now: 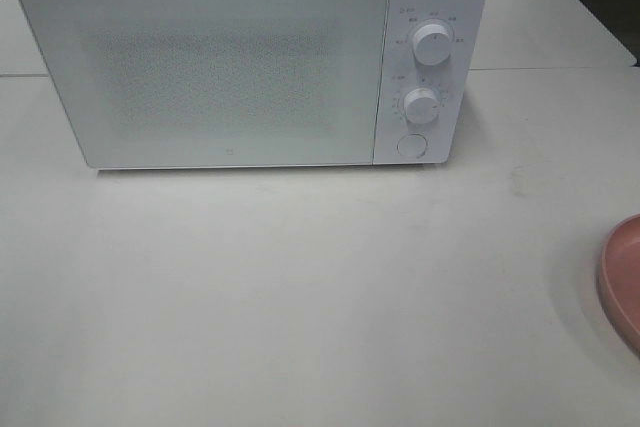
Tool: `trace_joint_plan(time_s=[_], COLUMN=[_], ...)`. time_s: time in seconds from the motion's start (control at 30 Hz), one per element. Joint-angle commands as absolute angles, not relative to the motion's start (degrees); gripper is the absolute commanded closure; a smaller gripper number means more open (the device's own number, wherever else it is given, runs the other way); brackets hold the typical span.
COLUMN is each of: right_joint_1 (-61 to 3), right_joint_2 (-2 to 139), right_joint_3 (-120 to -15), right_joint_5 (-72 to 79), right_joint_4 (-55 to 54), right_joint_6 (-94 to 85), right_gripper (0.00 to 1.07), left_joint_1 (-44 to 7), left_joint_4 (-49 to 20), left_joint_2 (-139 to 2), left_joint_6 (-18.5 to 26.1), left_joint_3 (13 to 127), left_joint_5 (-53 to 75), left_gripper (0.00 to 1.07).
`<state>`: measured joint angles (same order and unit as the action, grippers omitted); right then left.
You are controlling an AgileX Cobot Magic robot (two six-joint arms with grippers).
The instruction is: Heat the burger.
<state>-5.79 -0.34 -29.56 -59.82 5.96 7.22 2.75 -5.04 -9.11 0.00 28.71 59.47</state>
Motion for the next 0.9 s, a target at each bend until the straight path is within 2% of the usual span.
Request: trace_joint_plan(time_s=[0.03, 0.47, 0.9], right_joint_1=[-5.39, -5.39, -5.39], right_joint_2=[-1.83, -1.83, -1.83], right_joint_3=[-29.39, -29.39, -29.39], right_joint_5=[-59.42, -59.42, -59.42], right_joint_4=[6.19, 6.19, 6.19], right_joint_6=[6.47, 6.47, 6.47], right_gripper=[0.32, 0.32, 0.32], left_joint_1=[3.04, 3.04, 3.04], left_joint_4=[-5.5, -5.56, -5.67], left_joint_2=[-6.53, 1.95, 1.95], left_joint_6=[0.0, 0.0, 0.0], left_joint_3=[28.59, 28.59, 28.53], left_joint_5=[59.07, 59.07, 59.07], left_gripper=[0.06, 0.06, 0.06])
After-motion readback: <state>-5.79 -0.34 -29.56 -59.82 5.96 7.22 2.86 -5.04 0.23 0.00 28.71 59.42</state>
